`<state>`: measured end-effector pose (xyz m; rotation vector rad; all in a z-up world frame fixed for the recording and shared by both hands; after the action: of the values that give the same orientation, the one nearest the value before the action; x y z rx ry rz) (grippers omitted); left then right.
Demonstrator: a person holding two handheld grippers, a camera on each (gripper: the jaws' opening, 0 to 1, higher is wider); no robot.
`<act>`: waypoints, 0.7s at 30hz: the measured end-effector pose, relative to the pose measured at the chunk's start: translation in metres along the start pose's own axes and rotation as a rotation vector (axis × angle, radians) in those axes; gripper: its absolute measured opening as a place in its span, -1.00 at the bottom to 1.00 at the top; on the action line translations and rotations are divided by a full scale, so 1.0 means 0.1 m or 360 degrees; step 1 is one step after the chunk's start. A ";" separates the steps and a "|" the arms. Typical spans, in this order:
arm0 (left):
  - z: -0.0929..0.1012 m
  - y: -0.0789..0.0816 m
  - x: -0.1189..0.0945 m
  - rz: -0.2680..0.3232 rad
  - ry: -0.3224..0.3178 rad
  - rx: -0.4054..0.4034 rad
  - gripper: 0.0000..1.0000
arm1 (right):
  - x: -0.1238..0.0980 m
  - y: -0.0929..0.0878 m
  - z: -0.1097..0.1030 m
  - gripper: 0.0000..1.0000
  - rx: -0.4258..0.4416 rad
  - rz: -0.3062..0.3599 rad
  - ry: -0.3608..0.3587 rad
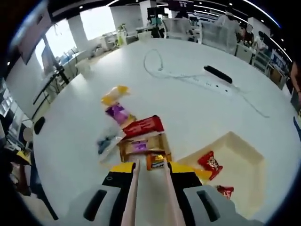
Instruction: Place the target food into the container with the food tongs after gripping and lifting it, then release it inside without dropping or visibly crushing the food.
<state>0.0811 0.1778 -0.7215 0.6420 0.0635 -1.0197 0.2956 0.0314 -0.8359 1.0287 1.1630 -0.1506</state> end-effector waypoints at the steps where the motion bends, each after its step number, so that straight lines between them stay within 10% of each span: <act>1: 0.00 0.00 0.00 -0.0001 0.0000 -0.0002 0.71 | -0.01 0.00 -0.01 -0.47 -0.0002 -0.0002 -0.0003; 21: -0.07 0.00 0.00 -0.0018 -0.0001 -0.0027 0.71 | -0.03 -0.02 0.07 -0.48 -0.0044 -0.0061 -0.0099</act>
<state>0.0828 0.1816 -0.7275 0.6267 0.0751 -1.0293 0.2981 0.0240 -0.8341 0.9714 1.1258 -0.1955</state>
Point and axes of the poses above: the point that each gripper's makers call its tool centre point, and the gripper's own axes: x roughly forward along the fingers, z roughly to its right, y roughly out of its top, the point moved 1 cm from there along -x, roughly backward along the fingers, and after that the axes turned 12 degrees about -x, right-handed, at the moved point
